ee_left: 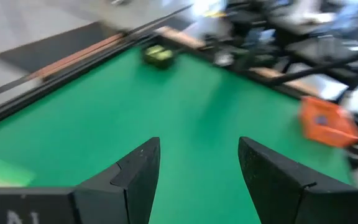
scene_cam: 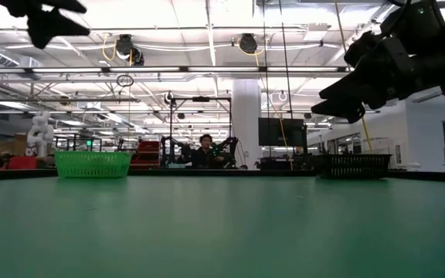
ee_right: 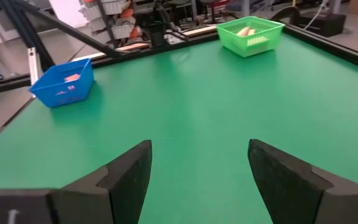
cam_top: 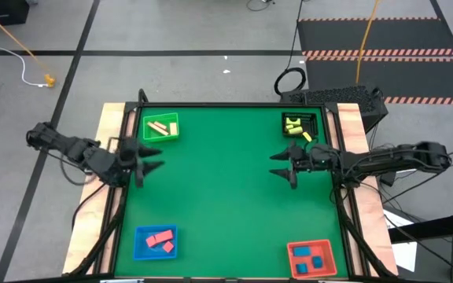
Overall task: Sort & place blocks by color
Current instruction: Return to Home Position
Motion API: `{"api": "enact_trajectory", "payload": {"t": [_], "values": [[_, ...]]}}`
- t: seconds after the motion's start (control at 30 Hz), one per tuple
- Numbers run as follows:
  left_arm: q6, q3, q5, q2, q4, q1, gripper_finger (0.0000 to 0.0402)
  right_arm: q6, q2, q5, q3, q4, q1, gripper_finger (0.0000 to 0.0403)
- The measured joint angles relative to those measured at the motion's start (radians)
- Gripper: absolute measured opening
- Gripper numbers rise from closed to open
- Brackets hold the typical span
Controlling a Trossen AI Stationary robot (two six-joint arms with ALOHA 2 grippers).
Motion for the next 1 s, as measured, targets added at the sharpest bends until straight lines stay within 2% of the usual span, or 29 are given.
{"api": "enact_trajectory", "payload": {"t": [0.23,0.4,0.5,0.8,1.0], "values": [[0.259,-0.252,0.166,0.000,0.576,0.000,0.0219,-0.014,-0.006,0.000,-0.006,0.000,-0.031,0.0256],[0.358,-0.401,0.266,0.000,0.894,0.000,0.0218,-0.036,-0.006,0.000,-0.006,-0.007,-0.044,0.0256],[0.382,-0.478,0.295,0.000,1.027,0.000,0.0218,-0.053,-0.006,0.000,-0.006,-0.006,-0.049,0.0256],[0.377,-0.629,0.296,0.000,1.225,0.000,0.0219,-0.074,-0.006,0.002,-0.006,-0.007,-0.057,0.0256],[0.372,-0.654,0.296,0.000,1.231,0.000,0.0219,-0.078,-0.006,0.003,-0.049,0.050,-0.057,0.0256]]}}
